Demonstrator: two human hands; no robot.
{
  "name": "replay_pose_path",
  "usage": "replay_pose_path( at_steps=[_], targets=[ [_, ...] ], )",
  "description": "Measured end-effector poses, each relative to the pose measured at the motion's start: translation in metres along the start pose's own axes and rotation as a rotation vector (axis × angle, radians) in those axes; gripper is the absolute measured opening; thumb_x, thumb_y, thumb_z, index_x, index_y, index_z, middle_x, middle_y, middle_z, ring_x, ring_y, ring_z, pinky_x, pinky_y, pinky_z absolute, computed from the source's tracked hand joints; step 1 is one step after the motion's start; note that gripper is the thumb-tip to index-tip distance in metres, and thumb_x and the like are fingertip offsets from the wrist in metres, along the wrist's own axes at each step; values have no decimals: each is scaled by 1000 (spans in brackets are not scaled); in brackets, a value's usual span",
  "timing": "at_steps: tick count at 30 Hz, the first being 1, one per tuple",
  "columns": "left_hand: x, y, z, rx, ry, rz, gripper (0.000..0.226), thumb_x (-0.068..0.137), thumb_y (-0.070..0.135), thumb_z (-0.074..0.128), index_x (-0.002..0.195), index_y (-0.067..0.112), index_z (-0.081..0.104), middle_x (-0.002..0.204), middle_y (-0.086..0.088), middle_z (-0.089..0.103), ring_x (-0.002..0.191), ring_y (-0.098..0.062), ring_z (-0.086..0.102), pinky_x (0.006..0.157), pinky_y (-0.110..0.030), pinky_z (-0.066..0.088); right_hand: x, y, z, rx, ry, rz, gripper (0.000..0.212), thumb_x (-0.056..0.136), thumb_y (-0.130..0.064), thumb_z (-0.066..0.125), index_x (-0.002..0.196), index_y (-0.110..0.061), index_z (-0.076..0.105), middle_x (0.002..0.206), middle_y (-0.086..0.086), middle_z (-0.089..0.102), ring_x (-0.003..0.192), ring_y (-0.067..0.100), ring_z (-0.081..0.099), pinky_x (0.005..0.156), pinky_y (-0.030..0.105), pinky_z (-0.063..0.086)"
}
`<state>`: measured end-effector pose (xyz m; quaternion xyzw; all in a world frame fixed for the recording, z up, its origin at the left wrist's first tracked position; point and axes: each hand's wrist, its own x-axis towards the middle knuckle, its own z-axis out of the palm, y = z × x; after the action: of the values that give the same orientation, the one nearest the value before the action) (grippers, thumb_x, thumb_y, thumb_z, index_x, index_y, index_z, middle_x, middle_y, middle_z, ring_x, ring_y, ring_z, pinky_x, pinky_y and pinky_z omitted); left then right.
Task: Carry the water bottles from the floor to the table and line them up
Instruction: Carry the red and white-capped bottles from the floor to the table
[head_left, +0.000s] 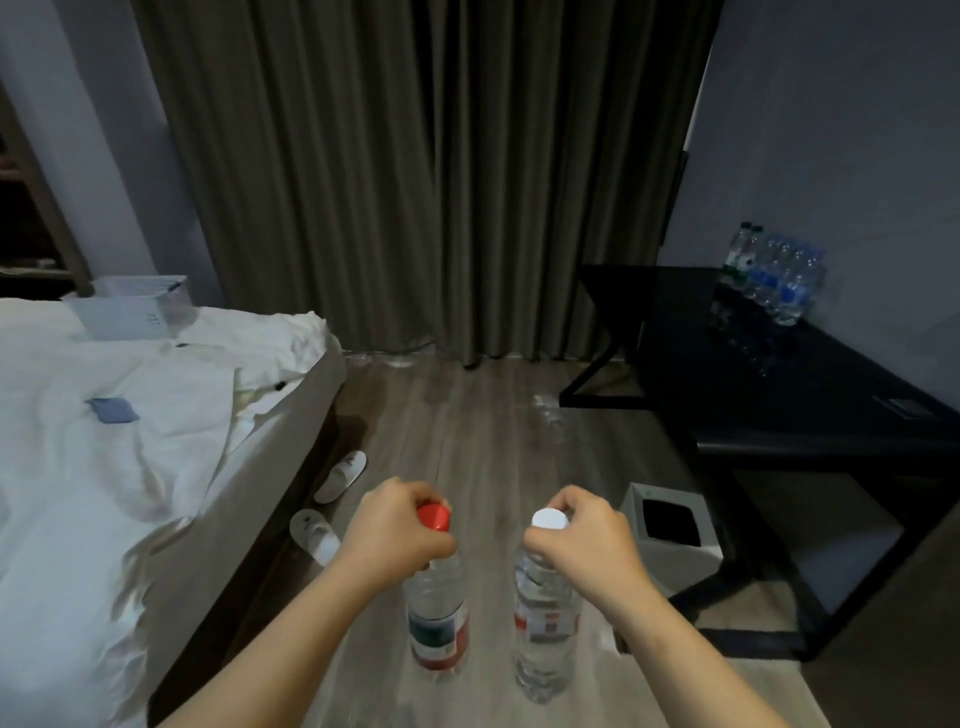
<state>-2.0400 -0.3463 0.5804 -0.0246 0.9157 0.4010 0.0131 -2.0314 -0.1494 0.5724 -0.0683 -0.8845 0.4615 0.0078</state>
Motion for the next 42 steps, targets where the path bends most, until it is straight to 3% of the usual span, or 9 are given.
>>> replay_pose_path(
  at_steps=[6, 10, 13, 17, 21, 24, 29, 33, 42],
  targets=[
    [137, 11, -10, 62, -72, 112, 26, 61, 17, 75, 81, 29, 63, 90, 6, 49, 72, -9, 60, 49, -15, 52, 114, -23, 17, 51, 67, 61, 14, 56, -25, 62, 65, -19, 53, 67, -4, 61, 67, 15, 57, 55, 29, 42],
    [218, 24, -7, 133, -55, 190, 29, 59, 20, 72, 87, 26, 68, 88, -1, 51, 84, -22, 61, 69, -35, 58, 184, -36, 19, 69, 137, 64, 16, 56, -24, 64, 67, -20, 54, 68, -4, 63, 73, 17, 59, 60, 31, 45],
    [271, 32, -4, 95, -39, 187, 27, 59, 19, 72, 84, 29, 68, 84, 4, 48, 84, -21, 60, 71, -36, 58, 235, -44, 16, 74, 177, 71, 17, 56, -25, 66, 69, -19, 55, 68, -6, 63, 71, 12, 58, 58, 29, 44],
    [343, 49, 5, 61, -39, 185, 26, 59, 18, 72, 78, 32, 62, 86, 5, 49, 80, -22, 61, 68, -34, 58, 306, -48, 10, 95, 194, 86, 16, 55, -26, 65, 67, -21, 55, 70, -6, 62, 70, 12, 58, 58, 30, 46],
    [412, 71, 21, 37, -82, 195, 31, 61, 19, 75, 81, 33, 58, 90, 9, 48, 77, -8, 54, 46, -13, 47, 378, -41, 1, 115, 221, 92, 18, 51, -28, 65, 65, -21, 56, 66, -7, 62, 66, 10, 59, 52, 26, 44],
    [467, 88, 37, -10, -75, 193, 31, 60, 17, 76, 78, 34, 58, 87, 10, 50, 72, -7, 56, 41, -9, 44, 437, -34, -10, 138, 224, 91, 20, 51, -28, 68, 65, -21, 56, 65, -6, 63, 64, 10, 60, 51, 27, 46],
    [563, 134, 70, -23, -45, 206, 27, 57, 16, 77, 77, 29, 65, 76, 11, 55, 63, -11, 60, 55, -26, 55, 538, -26, -41, 147, 213, 61, 18, 54, -26, 68, 65, -20, 55, 67, -5, 61, 68, 12, 59, 56, 29, 45],
    [639, 165, 94, -22, -30, 259, 29, 55, 14, 76, 81, 24, 68, 87, -2, 59, 79, -24, 64, 70, -37, 57, 611, -18, -64, 153, 269, 76, 19, 56, -25, 70, 66, -20, 53, 64, -5, 60, 65, 12, 58, 54, 29, 43],
    [810, 226, 151, -45, -102, 437, 30, 55, 17, 75, 83, 28, 70, 73, 15, 46, 73, -7, 50, 61, -10, 35, 763, 7, -105, 151, 431, 149, 17, 58, -24, 71, 69, -22, 57, 67, -6, 63, 66, 11, 61, 56, 30, 50]
  ],
)
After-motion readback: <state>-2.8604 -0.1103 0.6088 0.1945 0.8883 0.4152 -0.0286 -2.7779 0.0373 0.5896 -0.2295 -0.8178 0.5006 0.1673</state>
